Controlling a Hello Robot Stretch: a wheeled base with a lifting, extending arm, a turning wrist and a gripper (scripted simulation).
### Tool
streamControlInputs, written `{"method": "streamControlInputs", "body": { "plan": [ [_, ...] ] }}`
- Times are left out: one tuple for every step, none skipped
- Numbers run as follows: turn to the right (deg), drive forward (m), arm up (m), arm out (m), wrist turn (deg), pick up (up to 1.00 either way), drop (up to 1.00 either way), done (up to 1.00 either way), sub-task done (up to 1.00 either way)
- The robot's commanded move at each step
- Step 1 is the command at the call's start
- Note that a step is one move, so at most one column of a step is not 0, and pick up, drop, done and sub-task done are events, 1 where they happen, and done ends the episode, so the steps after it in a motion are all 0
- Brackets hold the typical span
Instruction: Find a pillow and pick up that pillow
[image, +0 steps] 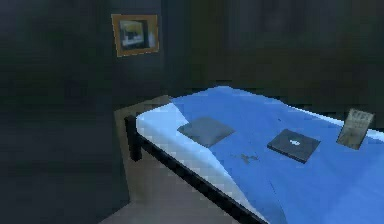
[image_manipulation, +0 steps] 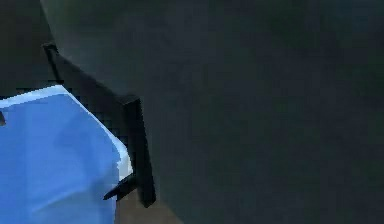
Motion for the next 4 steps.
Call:
{"method": "streamControlInputs", "body": {
  "plan": [
    [15.0, 0.0, 0.0, 0.0, 0.0, 0.0, 0.0, 0.0, 0.0],
    [0.0, 0.55, 0.0, 0.0, 0.0, 0.0, 0.0, 0.0, 0.0],
    [-45.0, 0.0, 0.0, 0.0, 0.0, 0.0, 0.0, 0.0, 0.0],
    [-45.0, 0.0, 0.0, 0.0, 0.0, 0.0, 0.0, 0.0, 0.0]
  ]
}}
